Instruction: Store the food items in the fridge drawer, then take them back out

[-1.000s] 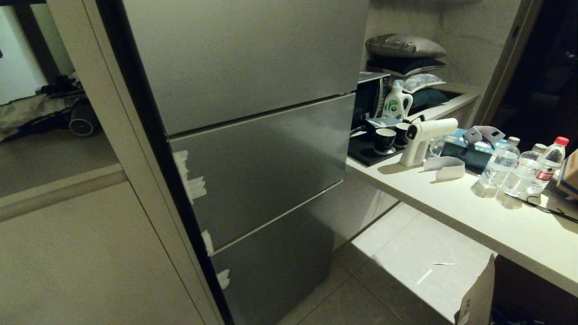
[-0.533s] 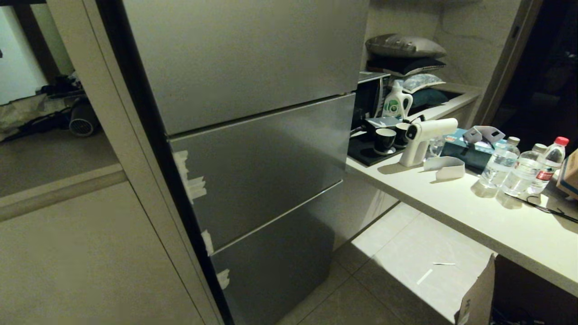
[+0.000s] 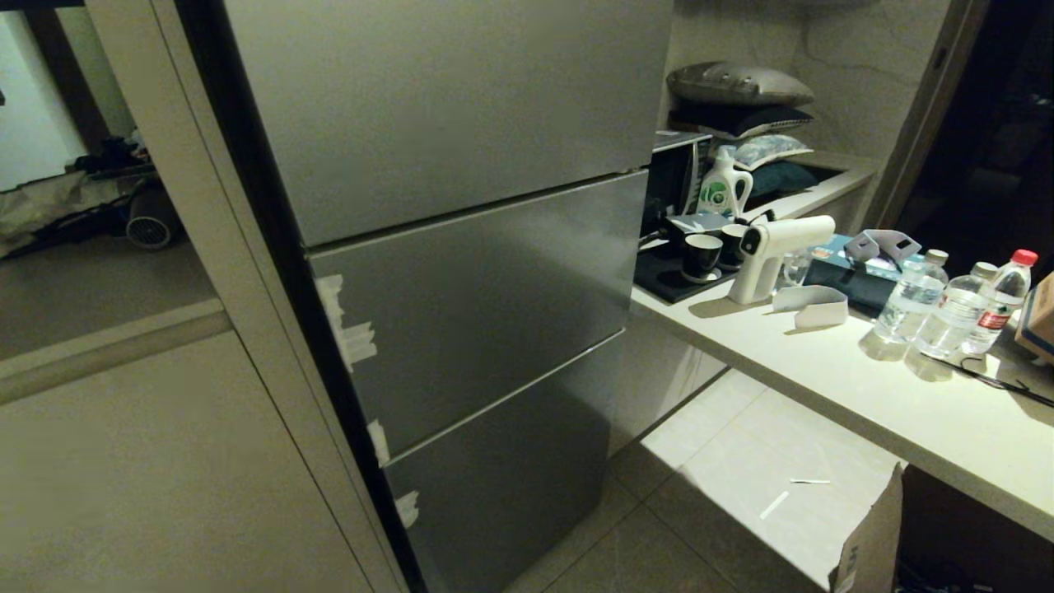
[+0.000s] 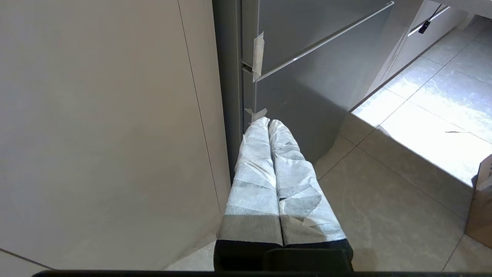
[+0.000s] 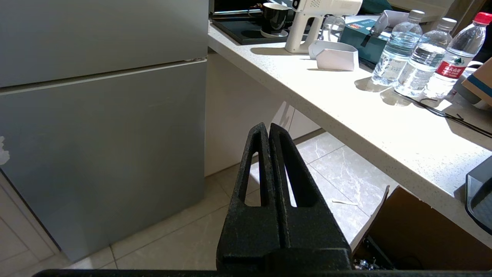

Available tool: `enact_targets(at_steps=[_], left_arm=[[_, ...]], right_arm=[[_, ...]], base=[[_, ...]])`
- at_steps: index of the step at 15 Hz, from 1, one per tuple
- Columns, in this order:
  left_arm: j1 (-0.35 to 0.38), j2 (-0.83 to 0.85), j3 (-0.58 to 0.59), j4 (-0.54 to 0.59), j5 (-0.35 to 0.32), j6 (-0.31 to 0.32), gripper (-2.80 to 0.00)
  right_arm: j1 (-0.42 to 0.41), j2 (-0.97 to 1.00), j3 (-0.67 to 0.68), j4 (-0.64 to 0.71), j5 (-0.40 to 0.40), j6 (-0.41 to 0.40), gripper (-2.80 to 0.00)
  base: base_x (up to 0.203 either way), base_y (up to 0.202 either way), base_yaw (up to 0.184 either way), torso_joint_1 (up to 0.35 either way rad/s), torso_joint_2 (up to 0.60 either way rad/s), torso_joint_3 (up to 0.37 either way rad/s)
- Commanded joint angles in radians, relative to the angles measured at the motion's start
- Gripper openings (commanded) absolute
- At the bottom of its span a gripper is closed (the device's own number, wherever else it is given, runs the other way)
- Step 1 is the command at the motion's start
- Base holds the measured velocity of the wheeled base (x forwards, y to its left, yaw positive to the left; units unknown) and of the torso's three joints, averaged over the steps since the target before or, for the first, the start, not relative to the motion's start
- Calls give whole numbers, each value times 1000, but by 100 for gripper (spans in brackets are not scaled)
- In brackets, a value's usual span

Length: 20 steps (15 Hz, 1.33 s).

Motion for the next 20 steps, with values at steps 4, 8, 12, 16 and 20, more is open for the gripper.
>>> enact_targets(at_steps=[4,8,12,16,20], left_arm=[[-1,1,0,1,2,-3,-280],[1,1,0,1,2,-3,-280],[-1,1,0,1,2,0,-280],[-1,1,0,1,2,-3,-280],[-1,1,0,1,2,-3,-280]], right_arm=[[0,0,31,1,1,-3,-280],[0,0,31,1,-1,-3,-280],[0,0,31,1,2,-3,-280],[0,0,31,1,-1,-1,-280],[0,0,31,2,-2,-1,-280]], base=[[0,0,0,0,0,0],[0,0,0,0,0,0],[0,0,0,0,0,0],[0,0,0,0,0,0],[0,0,0,0,0,0]])
